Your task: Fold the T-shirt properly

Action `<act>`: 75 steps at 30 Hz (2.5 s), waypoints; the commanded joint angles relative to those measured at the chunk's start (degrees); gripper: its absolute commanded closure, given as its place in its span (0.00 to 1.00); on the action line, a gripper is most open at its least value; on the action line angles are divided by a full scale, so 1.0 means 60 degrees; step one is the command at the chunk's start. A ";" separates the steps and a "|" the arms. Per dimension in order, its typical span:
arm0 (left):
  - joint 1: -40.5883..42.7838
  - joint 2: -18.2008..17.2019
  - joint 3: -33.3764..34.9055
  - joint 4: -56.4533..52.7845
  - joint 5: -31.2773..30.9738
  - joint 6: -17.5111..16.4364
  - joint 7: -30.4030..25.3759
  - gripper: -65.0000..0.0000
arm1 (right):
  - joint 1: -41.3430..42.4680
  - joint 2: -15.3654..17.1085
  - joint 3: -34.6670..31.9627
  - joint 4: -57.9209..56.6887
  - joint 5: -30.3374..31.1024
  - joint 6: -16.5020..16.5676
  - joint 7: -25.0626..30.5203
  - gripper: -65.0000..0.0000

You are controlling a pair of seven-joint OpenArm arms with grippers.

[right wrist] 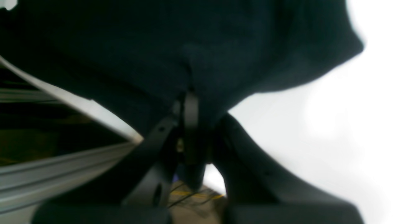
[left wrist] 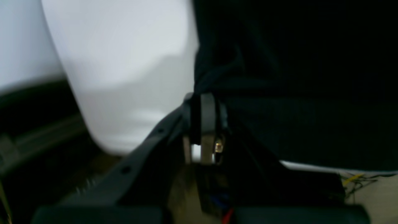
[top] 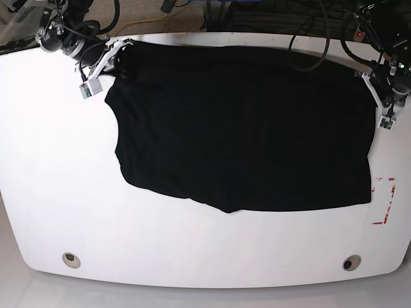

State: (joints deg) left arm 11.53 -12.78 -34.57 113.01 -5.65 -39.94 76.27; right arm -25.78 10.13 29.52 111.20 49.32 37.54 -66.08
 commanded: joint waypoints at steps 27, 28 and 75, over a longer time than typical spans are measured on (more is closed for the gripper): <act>-0.6852 0.0496 0.2838 -0.0073 0.0070 -0.0009 -0.0030 0.99 | 0.8700 0.3095 -0.1850 -0.3551 -0.2557 0.0066 0.0120 1.00; -0.7218 0.0496 0.2838 -0.0176 0.0070 -0.0009 -0.0030 0.99 | 0.9256 0.3213 -0.2099 -0.3874 -0.2557 0.0066 0.0120 1.00; -0.3511 -0.0296 0.3351 0.0381 -0.0003 -0.0009 0.0622 0.99 | 0.4597 0.2656 -0.0282 -0.2555 -0.0403 0.0410 -0.0803 1.00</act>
State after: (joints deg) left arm -11.25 -13.80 -13.02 114.26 -6.11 -40.03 80.93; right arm 1.52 25.52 26.61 94.70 46.33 40.07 -72.10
